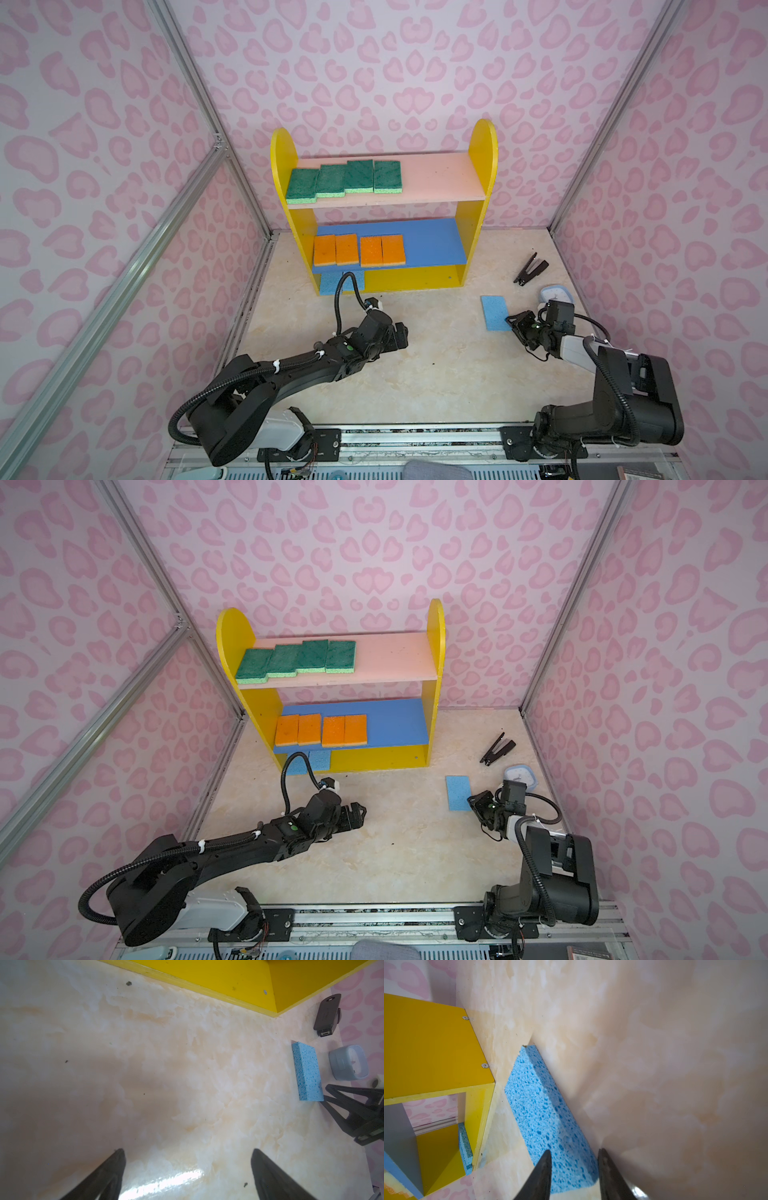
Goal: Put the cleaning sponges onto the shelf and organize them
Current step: 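Reach the right gripper to the blue sponge near the clock and lower, then close the right gripper on the blue sponge's edge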
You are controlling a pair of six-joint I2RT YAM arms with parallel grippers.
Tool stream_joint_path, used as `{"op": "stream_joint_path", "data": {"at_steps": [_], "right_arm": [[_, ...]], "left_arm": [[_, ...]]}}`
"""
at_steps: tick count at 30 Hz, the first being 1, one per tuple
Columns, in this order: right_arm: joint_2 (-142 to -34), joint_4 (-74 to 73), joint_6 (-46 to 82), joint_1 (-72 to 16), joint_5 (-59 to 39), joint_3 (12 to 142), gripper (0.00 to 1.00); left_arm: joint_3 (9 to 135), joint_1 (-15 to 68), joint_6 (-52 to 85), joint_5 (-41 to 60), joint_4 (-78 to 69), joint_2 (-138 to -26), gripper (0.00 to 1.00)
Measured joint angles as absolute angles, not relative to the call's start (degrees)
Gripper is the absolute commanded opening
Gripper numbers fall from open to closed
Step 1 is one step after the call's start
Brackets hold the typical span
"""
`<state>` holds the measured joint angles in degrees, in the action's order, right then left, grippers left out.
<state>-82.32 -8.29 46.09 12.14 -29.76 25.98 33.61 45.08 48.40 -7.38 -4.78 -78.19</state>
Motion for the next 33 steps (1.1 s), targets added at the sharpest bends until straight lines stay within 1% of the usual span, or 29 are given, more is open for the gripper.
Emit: {"op": "stream_joint_path", "data": {"at_steps": [3,6,7,13,18,26,33], "right_arm": [[-83.55,-9.47,46.06,11.68,-29.56,26.04,0.19],[-84.12,-9.74,46.04,11.16,-28.73,26.02,0.02],[-84.2,-9.72,46.13,10.92,-28.47,26.02,0.0],[-83.53,-9.19,45.78,9.43,-26.37,26.13,0.0],[-80.84,-6.74,45.28,6.74,-25.26,26.13,0.0],[-71.75,-3.42,45.15,2.33,-23.83,26.13,0.0],[-64.42,0.03,44.84,-2.55,-23.27,26.44,0.0]], "left_arm": [[33.43,44.73,48.42,-7.51,-4.73,-78.17,0.95],[32.84,44.62,48.45,-7.55,-4.49,-77.47,0.95],[32.64,44.58,48.47,-7.68,-4.29,-77.01,0.95],[30.94,44.25,48.58,-8.62,-3.03,-72.75,0.95],[28.14,42.78,48.6,-9.21,-2.28,-68.18,0.95],[24.56,36.69,48.56,-7.88,0.34,-61.17,0.95],[22.57,33.04,47.94,-6.59,2.63,-55.16,0.95]]}}
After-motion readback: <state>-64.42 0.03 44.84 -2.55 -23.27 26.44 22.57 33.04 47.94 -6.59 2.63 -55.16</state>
